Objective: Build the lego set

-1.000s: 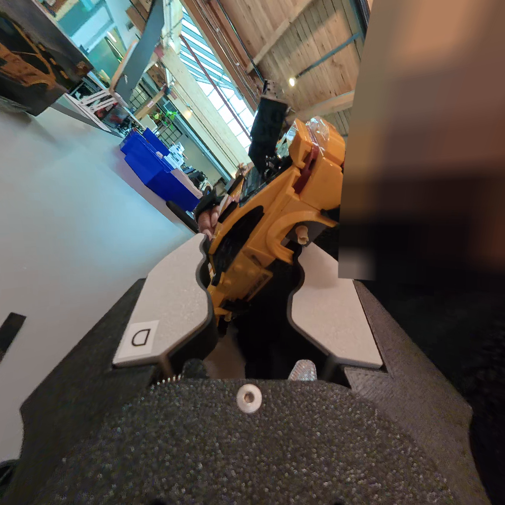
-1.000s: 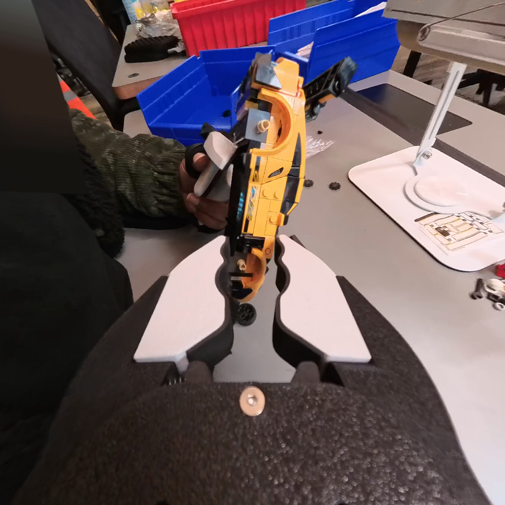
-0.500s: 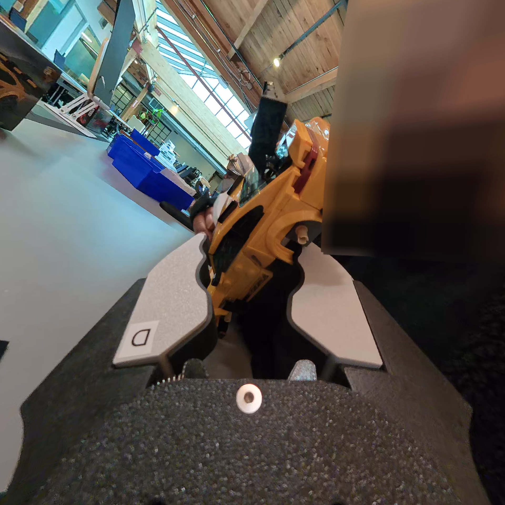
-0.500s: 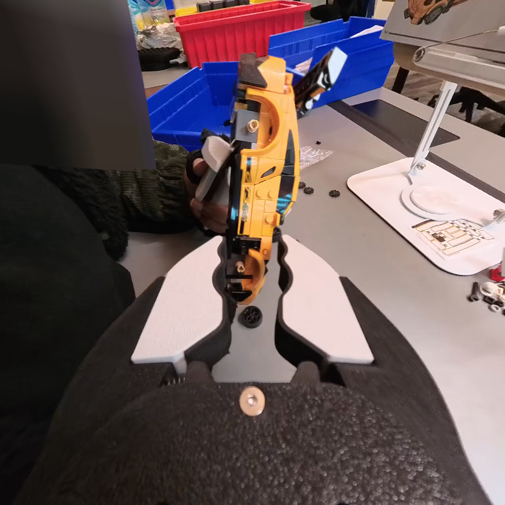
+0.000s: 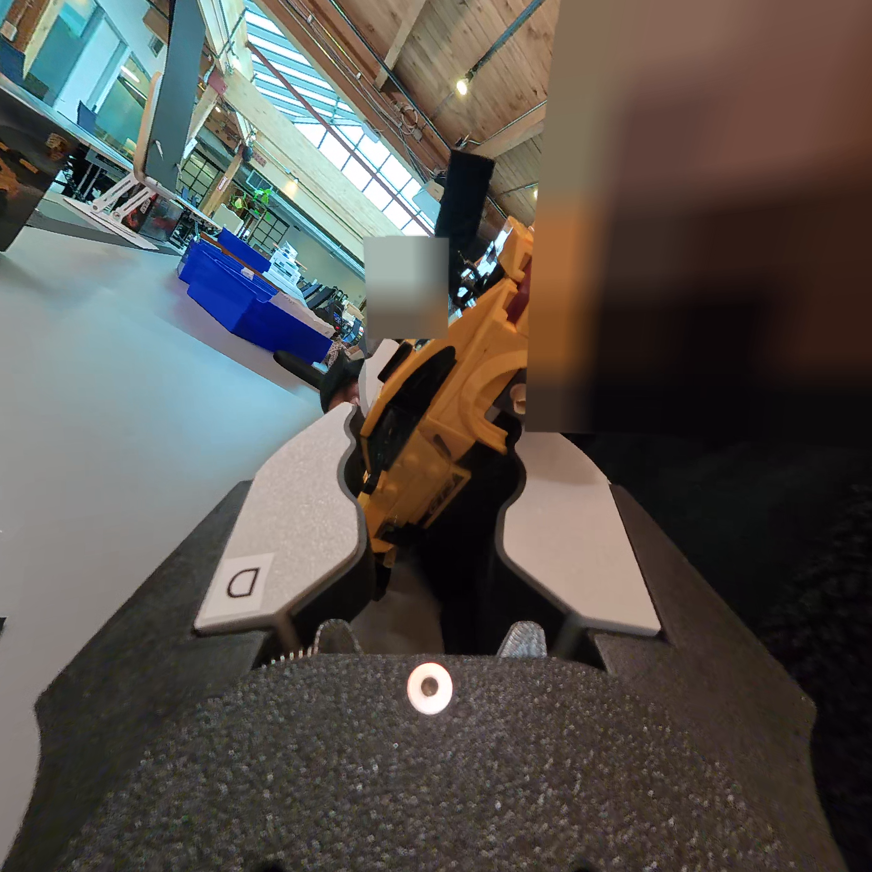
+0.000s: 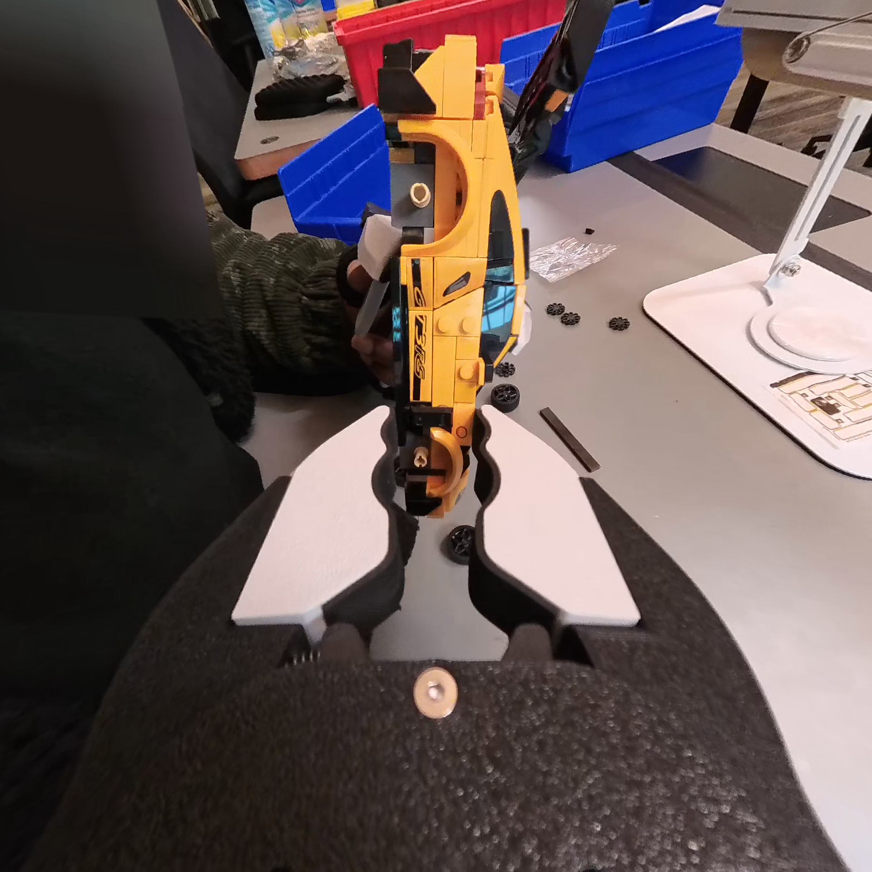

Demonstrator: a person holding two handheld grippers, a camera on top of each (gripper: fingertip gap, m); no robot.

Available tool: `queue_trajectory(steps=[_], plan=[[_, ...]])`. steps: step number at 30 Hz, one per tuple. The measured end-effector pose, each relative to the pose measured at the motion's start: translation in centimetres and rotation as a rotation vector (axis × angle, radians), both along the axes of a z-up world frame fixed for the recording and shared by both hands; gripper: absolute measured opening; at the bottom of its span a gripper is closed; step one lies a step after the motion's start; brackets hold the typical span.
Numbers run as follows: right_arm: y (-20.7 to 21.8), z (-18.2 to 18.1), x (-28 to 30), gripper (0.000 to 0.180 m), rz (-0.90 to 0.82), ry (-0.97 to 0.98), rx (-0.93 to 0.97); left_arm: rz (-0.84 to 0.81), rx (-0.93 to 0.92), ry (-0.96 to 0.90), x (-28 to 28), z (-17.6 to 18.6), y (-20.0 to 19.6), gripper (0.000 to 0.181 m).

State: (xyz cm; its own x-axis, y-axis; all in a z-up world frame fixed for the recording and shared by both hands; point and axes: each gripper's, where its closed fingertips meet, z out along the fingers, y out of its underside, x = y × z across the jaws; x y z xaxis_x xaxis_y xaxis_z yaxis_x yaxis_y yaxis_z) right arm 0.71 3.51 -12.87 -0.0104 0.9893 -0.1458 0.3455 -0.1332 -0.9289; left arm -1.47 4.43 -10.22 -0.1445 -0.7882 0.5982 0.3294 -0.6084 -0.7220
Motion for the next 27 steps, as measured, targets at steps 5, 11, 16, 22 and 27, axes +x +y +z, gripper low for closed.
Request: queue_trajectory(steps=[5,11,16,22,27], plan=[[-0.1,-0.1,-0.1,0.03,-0.009,0.002,0.029,0.006,0.019,0.001,-0.1,0.2,-0.1,0.057],[-0.3,0.0,-0.3,0.03,-0.027,0.014,0.047,0.008,0.044,0.001,-0.2,0.3,-0.2,0.056],[-0.3,0.1,-0.3,0.03,-0.041,0.028,0.048,0.025,0.051,-0.006,-0.1,0.4,-0.1,0.056],[-0.1,-0.1,-0.6,0.034,-0.052,0.044,0.015,0.063,0.007,-0.025,-0.2,0.4,0.6,0.056],[0.0,-0.8,-0.7,0.038,-0.066,0.029,0.015,0.073,-0.019,-0.028,-0.3,0.0,0.9,0.056]])
